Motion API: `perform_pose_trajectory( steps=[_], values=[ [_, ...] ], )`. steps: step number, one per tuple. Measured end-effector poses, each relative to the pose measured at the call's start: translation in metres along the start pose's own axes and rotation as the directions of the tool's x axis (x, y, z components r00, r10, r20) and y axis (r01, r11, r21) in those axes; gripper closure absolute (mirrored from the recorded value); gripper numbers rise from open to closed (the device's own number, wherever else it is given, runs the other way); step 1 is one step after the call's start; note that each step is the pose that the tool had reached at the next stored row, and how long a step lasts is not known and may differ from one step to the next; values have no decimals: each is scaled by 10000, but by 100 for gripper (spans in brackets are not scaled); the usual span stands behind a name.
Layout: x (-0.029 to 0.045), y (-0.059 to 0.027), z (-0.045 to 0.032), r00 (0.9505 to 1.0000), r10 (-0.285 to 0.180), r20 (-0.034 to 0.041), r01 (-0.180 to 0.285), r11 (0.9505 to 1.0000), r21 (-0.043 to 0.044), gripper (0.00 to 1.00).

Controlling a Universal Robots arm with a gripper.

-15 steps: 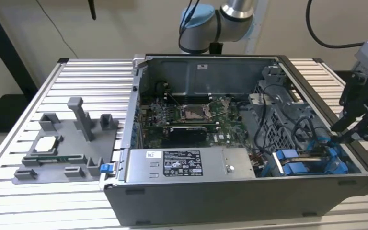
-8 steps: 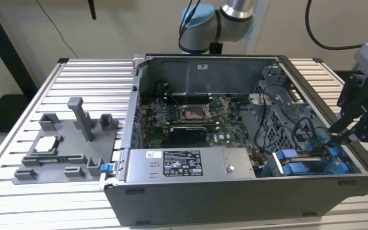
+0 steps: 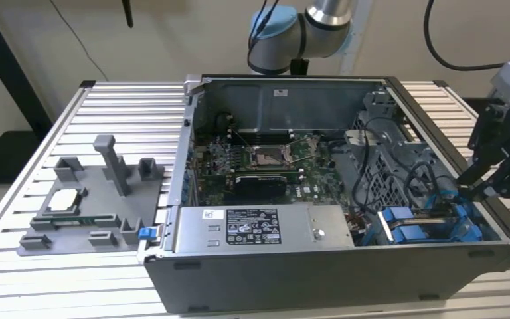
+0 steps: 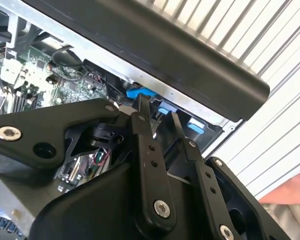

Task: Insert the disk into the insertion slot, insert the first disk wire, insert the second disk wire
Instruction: 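Insert the second disk wire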

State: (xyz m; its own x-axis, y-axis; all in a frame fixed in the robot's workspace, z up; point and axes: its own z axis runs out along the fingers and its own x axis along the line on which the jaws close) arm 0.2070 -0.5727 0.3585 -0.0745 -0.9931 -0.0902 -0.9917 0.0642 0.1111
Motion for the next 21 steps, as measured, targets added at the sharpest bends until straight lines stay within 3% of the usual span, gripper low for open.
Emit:
perform_pose_trajectory(
  steps=[4, 5, 21],
  values=[
    [0, -2, 17, 10000, 0, -2, 0, 10000, -9, 0],
    [0, -3, 21, 10000, 0, -2, 0, 10000, -10, 100],
    [1, 13, 30, 10000, -2, 18, 2, 10000, -12, 100]
  ],
)
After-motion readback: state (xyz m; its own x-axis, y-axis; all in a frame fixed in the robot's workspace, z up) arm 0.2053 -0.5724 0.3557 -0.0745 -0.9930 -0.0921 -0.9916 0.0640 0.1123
